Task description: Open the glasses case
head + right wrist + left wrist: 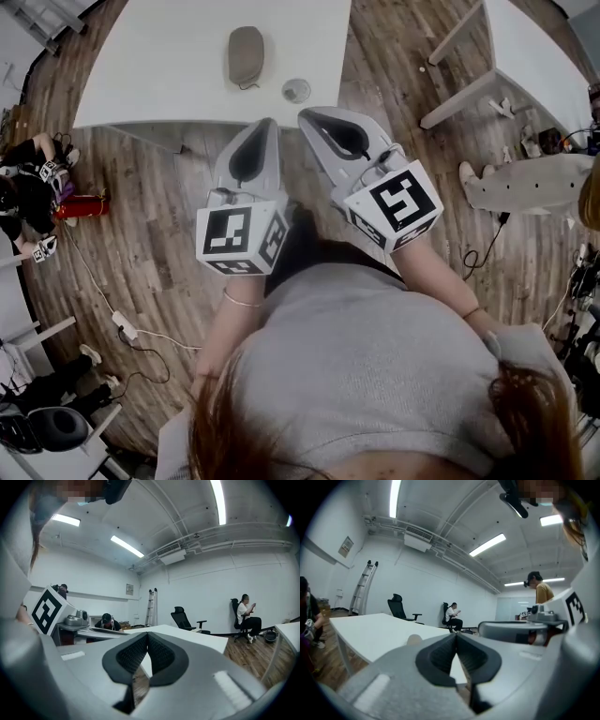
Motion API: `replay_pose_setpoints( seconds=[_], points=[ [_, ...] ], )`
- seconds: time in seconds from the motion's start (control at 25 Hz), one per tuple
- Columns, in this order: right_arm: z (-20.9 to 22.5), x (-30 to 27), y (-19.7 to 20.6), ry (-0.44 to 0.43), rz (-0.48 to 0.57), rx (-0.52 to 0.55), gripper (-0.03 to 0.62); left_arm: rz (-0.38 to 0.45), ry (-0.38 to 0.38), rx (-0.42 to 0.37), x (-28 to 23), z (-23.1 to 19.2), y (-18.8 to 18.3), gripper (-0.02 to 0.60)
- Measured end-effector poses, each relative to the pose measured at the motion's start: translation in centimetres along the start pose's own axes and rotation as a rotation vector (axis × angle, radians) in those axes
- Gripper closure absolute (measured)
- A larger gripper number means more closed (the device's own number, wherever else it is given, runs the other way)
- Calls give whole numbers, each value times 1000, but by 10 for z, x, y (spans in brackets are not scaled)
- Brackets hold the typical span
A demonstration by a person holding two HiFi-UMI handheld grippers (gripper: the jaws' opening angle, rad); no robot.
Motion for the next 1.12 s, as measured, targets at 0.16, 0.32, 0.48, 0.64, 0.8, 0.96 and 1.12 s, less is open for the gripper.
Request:
replay_pose_setpoints(
  seconds=[0.16, 0.32, 0.48, 0.64, 0.8, 0.96, 1.12],
  points=[
    [-21, 32, 2, -20, 3, -4, 589, 7, -24, -12, 31, 30, 1, 580],
    [-44, 54, -2, -29, 22, 8, 589, 28, -36, -25, 63, 44, -5, 580],
    [-66, 68, 1, -42, 42, 2, 589, 43, -36, -31, 90, 53, -2, 580],
    [-92, 87, 2, -44, 53, 12, 589, 50, -30, -48, 116, 67, -1, 580],
    [-124, 103, 1, -35, 70, 14, 589, 63, -21, -57, 149, 75, -6, 580],
    [-164, 116, 8, -36, 74, 23, 589, 56, -10, -60, 186, 80, 3, 580],
    [-194, 133, 15, -32, 86, 23, 589, 47, 11, -64, 215, 91, 12, 579]
  ],
)
Point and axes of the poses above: the fingertips, and each gripper's own axes: x backward along the fingers, z to its right, y out of its underside, the point moved 7 cm from there along x, backward along the fingers, and after that the axes turned 6 degrees about -x, right-handed, at the moved point
